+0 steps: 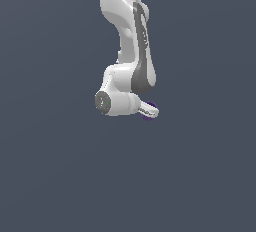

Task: Pick up the object and move it to a goal position.

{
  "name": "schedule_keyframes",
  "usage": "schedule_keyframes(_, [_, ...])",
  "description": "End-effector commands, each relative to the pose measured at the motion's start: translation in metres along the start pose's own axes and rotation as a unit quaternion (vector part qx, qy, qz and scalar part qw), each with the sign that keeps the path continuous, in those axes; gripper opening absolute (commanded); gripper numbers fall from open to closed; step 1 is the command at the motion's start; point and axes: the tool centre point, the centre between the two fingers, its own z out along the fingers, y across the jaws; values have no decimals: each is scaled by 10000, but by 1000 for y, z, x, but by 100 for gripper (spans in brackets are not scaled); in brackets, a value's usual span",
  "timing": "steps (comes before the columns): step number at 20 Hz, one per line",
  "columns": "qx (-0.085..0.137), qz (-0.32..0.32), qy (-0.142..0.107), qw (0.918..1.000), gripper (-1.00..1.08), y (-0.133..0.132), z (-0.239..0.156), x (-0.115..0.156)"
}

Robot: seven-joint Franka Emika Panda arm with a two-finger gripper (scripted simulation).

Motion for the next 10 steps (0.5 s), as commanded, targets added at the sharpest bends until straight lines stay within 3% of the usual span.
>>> schedule_keyframes(1, [3,0,5,10000,-100,-3,5,-12])
schedule_keyframes(10, [8,-3,3,10000,-100,-8,12,-30])
